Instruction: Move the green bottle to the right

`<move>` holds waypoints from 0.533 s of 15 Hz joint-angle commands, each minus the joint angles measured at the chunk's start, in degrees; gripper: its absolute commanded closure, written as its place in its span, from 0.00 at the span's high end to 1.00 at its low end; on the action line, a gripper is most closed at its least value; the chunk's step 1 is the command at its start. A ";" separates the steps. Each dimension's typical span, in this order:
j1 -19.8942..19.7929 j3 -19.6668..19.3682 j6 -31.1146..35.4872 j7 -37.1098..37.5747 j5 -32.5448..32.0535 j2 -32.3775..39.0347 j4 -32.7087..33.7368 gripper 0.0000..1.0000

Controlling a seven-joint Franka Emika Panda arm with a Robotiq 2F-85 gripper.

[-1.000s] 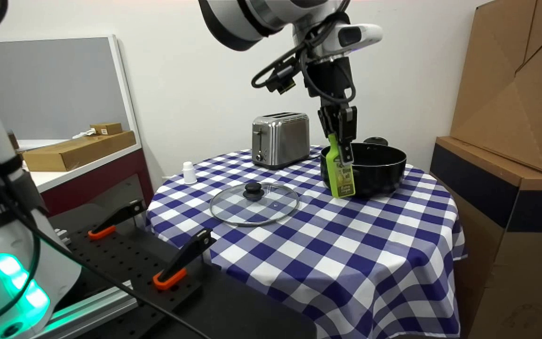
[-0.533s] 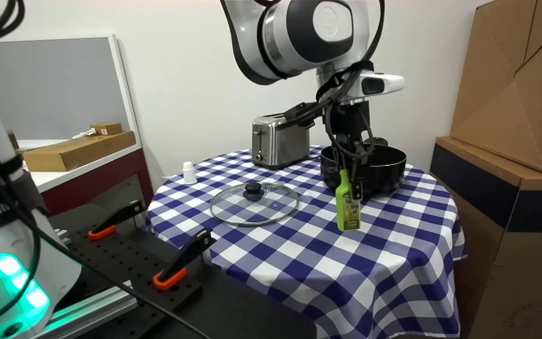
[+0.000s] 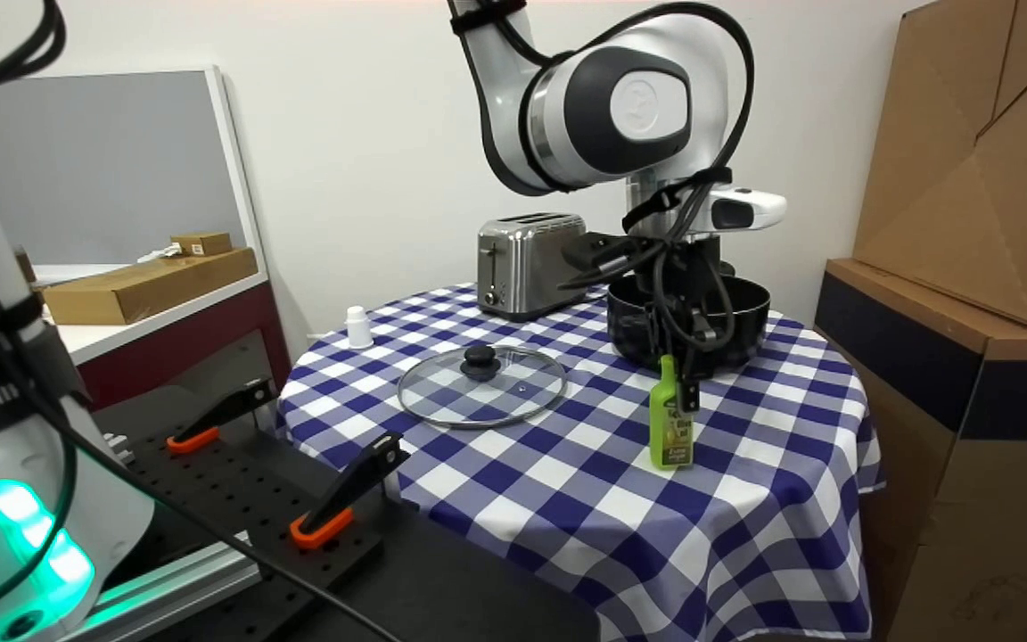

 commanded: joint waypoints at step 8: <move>3.20 -1.19 -0.60 -4.03 3.72 2.40 3.28 0.65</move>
